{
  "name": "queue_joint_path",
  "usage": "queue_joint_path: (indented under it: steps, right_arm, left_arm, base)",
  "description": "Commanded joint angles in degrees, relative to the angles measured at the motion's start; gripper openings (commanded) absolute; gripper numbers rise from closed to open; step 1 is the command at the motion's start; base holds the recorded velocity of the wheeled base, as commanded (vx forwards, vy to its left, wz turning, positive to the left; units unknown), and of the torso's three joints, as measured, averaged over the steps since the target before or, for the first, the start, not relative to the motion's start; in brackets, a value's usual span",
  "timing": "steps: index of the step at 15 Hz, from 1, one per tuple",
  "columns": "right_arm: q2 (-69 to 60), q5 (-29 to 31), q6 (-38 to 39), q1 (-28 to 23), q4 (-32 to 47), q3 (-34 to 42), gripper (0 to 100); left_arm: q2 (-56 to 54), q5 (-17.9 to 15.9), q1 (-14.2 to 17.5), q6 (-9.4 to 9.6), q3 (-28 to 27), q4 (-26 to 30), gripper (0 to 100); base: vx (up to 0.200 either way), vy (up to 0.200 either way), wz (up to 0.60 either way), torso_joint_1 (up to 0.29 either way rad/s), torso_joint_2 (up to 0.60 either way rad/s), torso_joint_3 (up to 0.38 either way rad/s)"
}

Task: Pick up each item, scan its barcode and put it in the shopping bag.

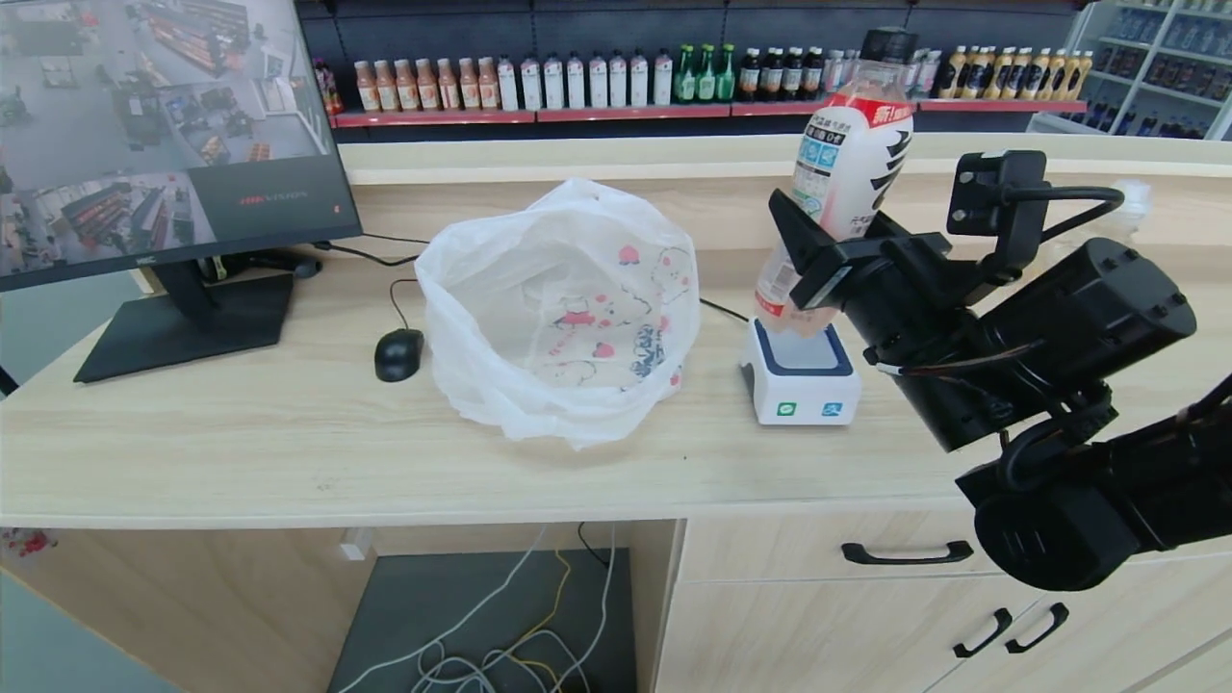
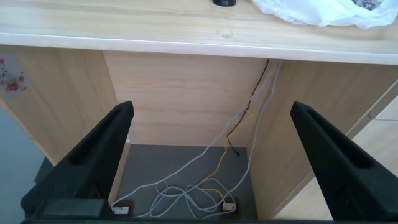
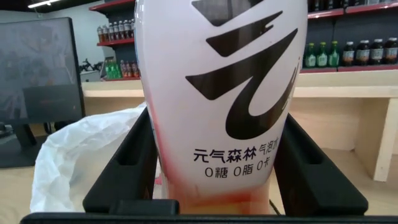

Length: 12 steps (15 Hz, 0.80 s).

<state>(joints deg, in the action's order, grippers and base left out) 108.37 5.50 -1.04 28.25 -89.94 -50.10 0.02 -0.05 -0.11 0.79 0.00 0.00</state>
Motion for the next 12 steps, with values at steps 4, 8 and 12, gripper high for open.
queue_joint_path:
  steps: [4, 8, 12]
  right_arm:
    - [-0.44, 0.13, -0.02, -0.21, -0.06, 0.18, 0]
    - [-0.88, 0.13, -0.02, -0.30, -0.06, 0.18, 0]
    - [-0.88, 0.21, -0.11, -0.21, -0.06, -0.61, 0]
  left_arm:
    - [-0.02, -0.04, 0.11, -0.09, 0.00, 0.00, 100]
    - [-0.02, -0.04, 0.11, -0.62, 0.00, 0.00, 100]
    - [-0.02, 0.05, 0.11, -0.62, 0.00, 0.00, 100]
  base:
    - [0.000, 0.200, 0.00, 0.001, 0.00, 0.001]
    - [0.000, 0.200, 0.00, 0.001, 0.00, 0.004]
    - [0.000, 0.200, 0.00, 0.000, 0.00, 0.006]
